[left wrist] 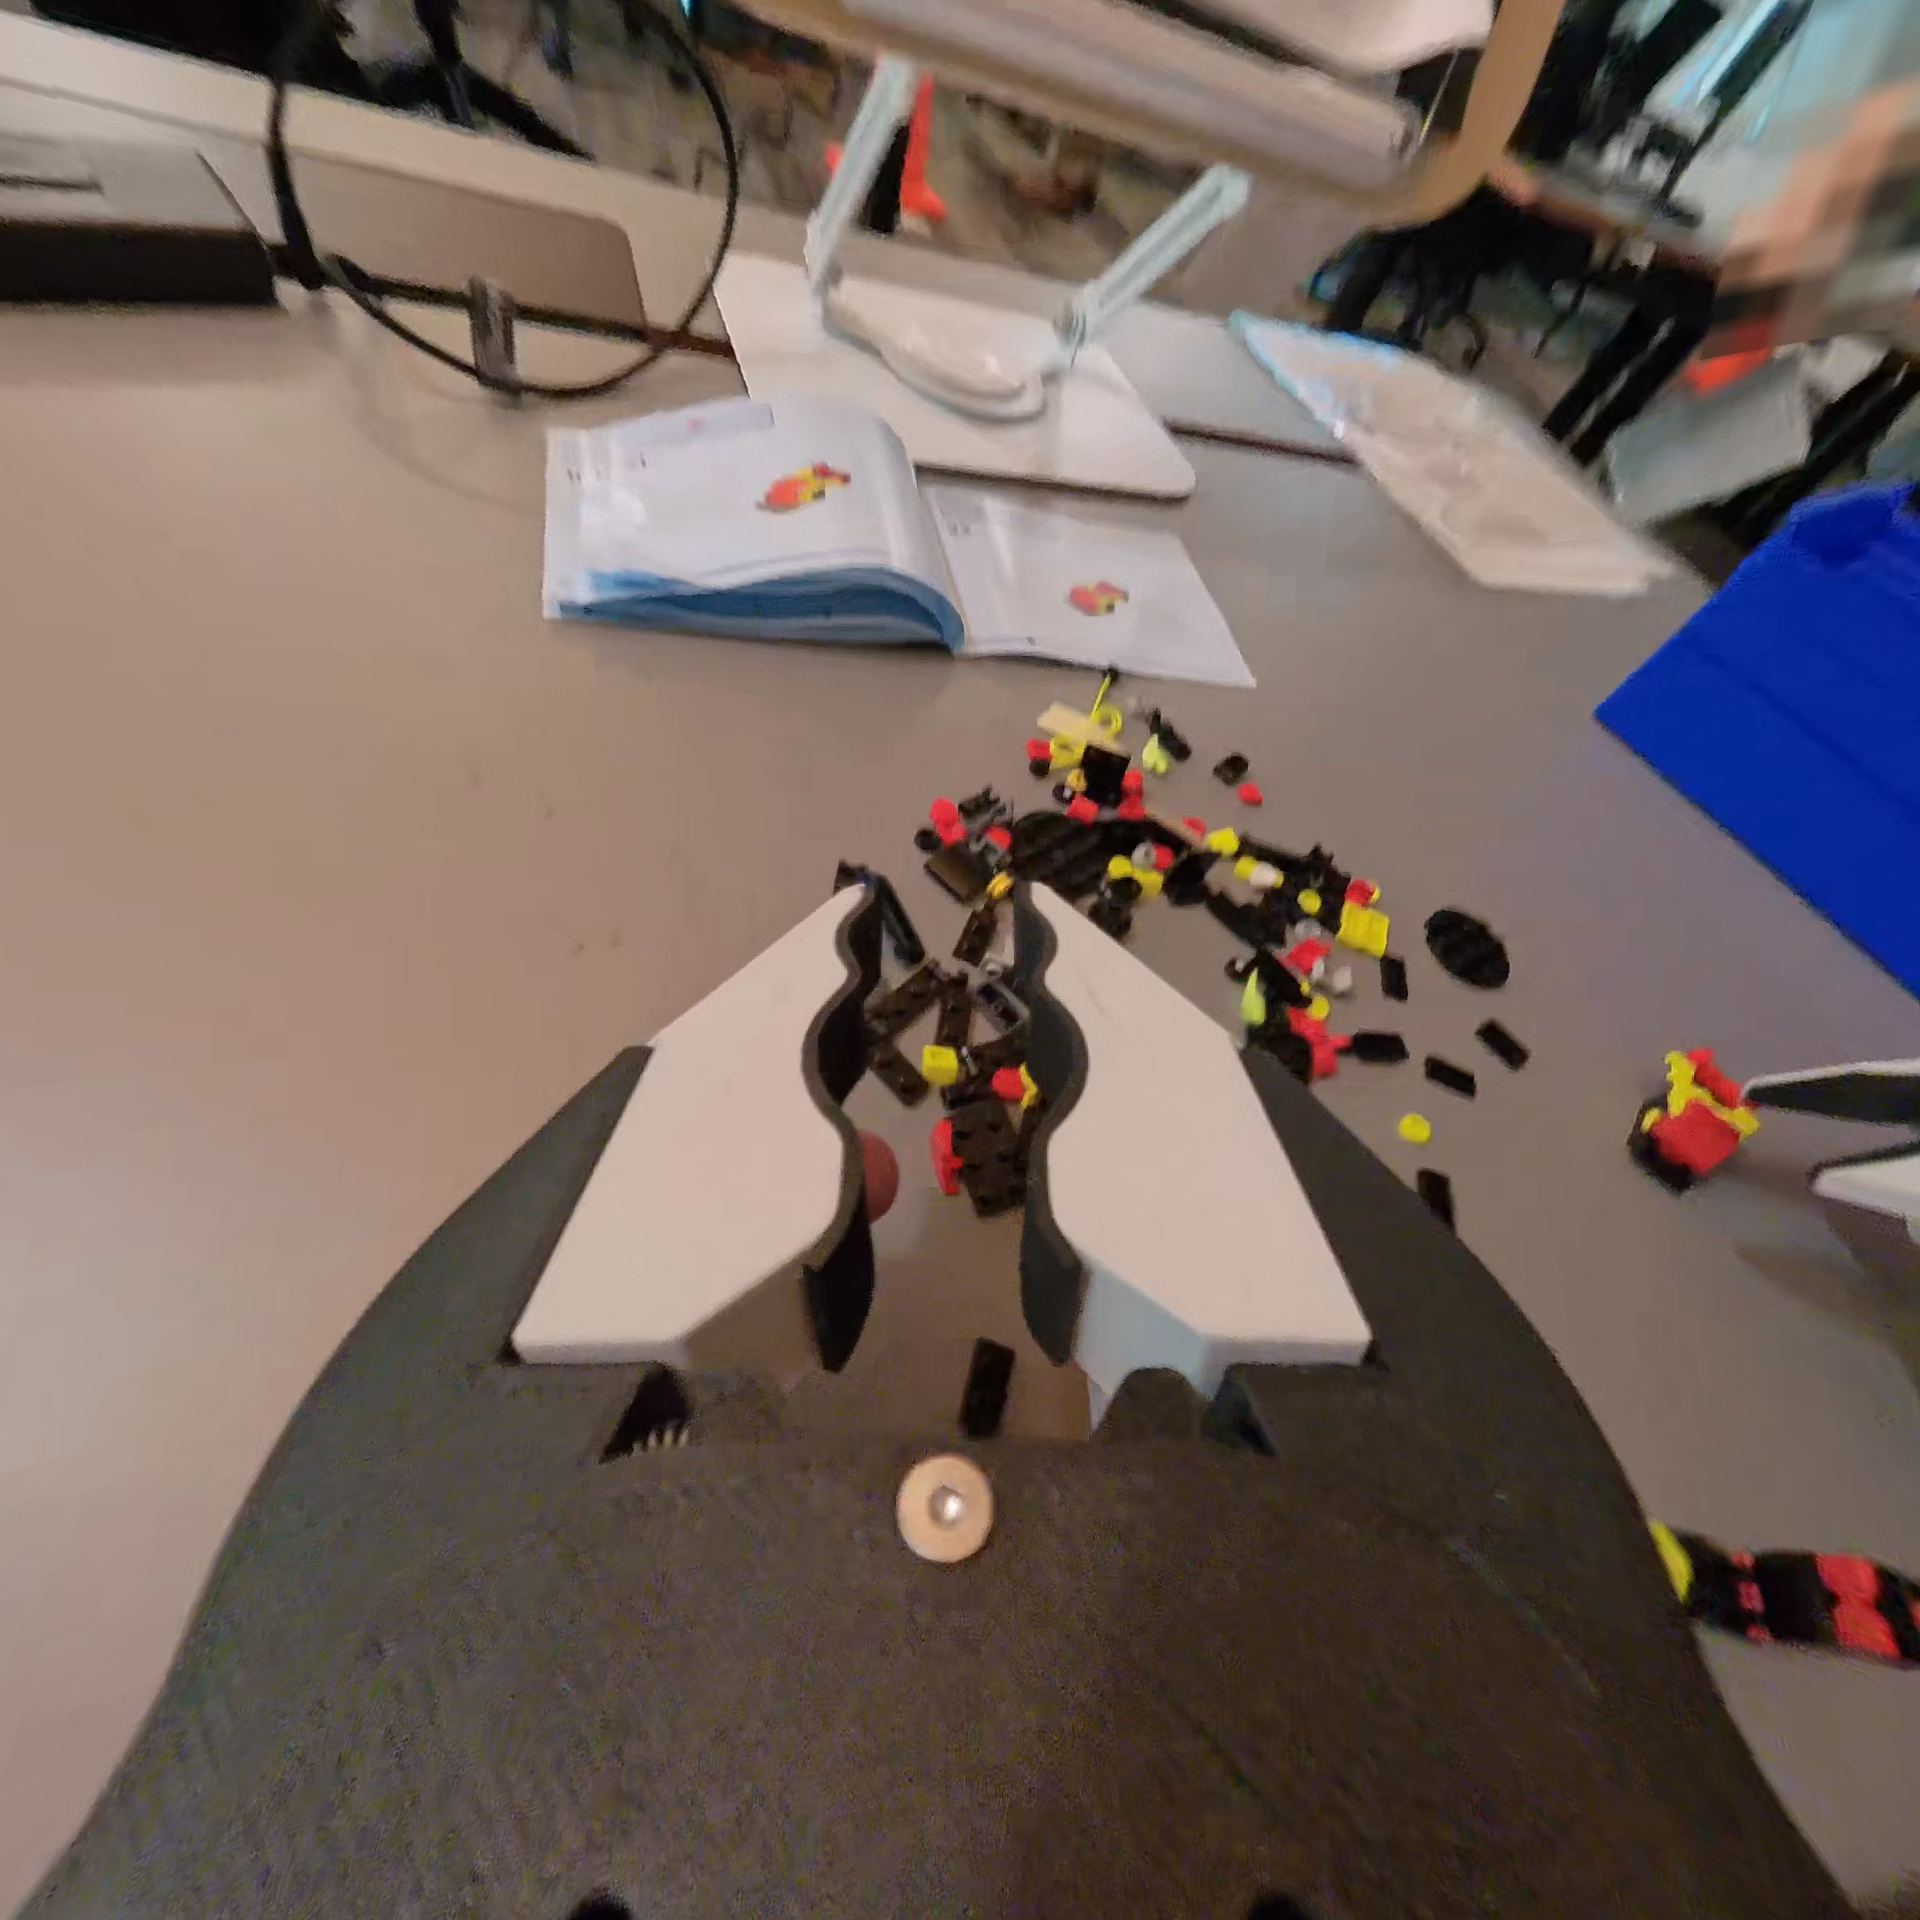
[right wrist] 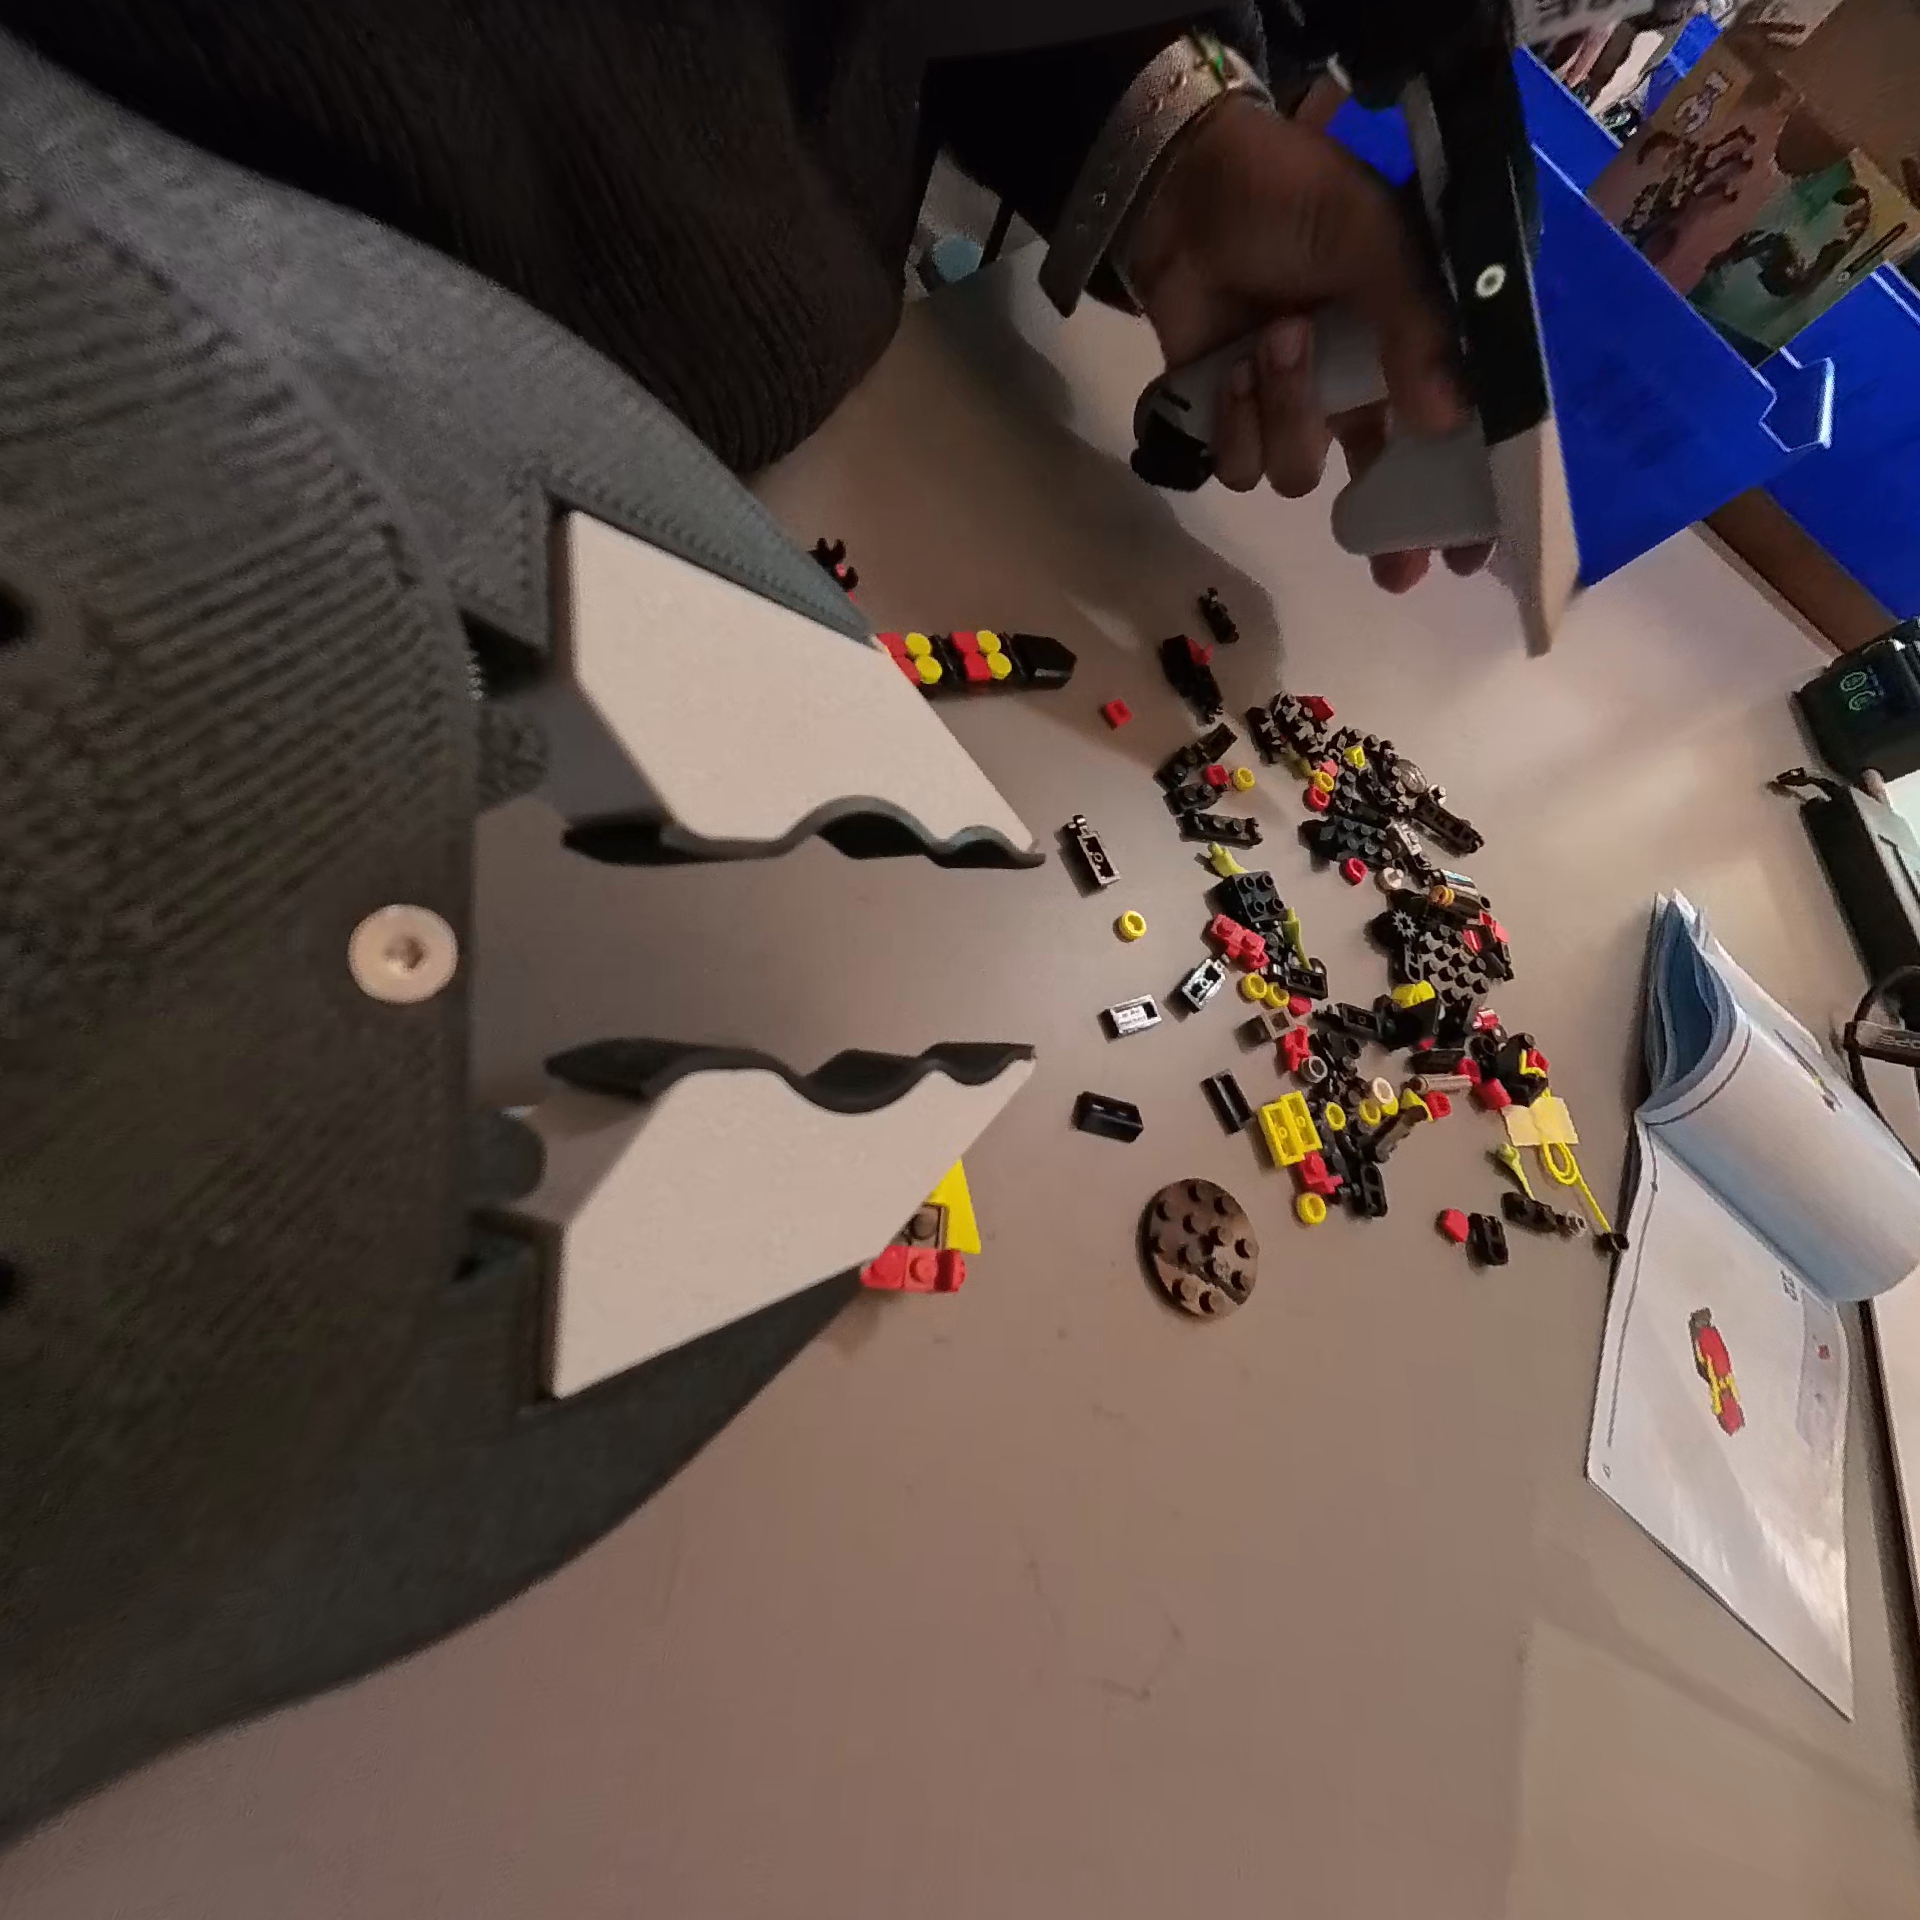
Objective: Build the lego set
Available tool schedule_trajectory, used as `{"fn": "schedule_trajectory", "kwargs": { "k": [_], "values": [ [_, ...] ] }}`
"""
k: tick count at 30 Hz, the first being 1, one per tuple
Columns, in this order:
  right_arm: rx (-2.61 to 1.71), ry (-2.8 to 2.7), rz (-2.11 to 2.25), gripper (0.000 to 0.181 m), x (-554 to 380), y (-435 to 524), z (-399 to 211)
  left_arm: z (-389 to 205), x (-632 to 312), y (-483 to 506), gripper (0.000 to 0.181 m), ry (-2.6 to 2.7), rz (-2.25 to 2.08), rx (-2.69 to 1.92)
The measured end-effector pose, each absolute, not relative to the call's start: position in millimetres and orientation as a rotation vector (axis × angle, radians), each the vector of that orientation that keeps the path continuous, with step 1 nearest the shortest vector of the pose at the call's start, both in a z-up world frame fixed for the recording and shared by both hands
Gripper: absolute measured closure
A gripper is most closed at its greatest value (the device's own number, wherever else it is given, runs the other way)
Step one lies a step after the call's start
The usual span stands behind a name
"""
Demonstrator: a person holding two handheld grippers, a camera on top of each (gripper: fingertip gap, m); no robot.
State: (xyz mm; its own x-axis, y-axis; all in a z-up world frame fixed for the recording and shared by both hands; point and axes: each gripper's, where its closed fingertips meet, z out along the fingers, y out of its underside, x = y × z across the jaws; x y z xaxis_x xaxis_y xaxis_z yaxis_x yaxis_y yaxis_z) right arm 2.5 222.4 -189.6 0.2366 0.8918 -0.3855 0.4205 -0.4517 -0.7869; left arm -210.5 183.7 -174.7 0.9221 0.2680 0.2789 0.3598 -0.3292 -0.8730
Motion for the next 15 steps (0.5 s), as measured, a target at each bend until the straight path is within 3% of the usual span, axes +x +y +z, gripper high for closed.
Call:
{"fn": "schedule_trajectory", "kwargs": {
  "k": [6,15],
  "values": [
    [-1.991,-1.182,1.151,0.149,4,226,-191,-213,-191,160,0.162,-0.246,-0.236,-2.264],
    [-2.015,-1.147,1.183,0.149,2,231,-194,-233,-190,154,0.164,-0.211,-0.203,-2.335]
  ]
}}
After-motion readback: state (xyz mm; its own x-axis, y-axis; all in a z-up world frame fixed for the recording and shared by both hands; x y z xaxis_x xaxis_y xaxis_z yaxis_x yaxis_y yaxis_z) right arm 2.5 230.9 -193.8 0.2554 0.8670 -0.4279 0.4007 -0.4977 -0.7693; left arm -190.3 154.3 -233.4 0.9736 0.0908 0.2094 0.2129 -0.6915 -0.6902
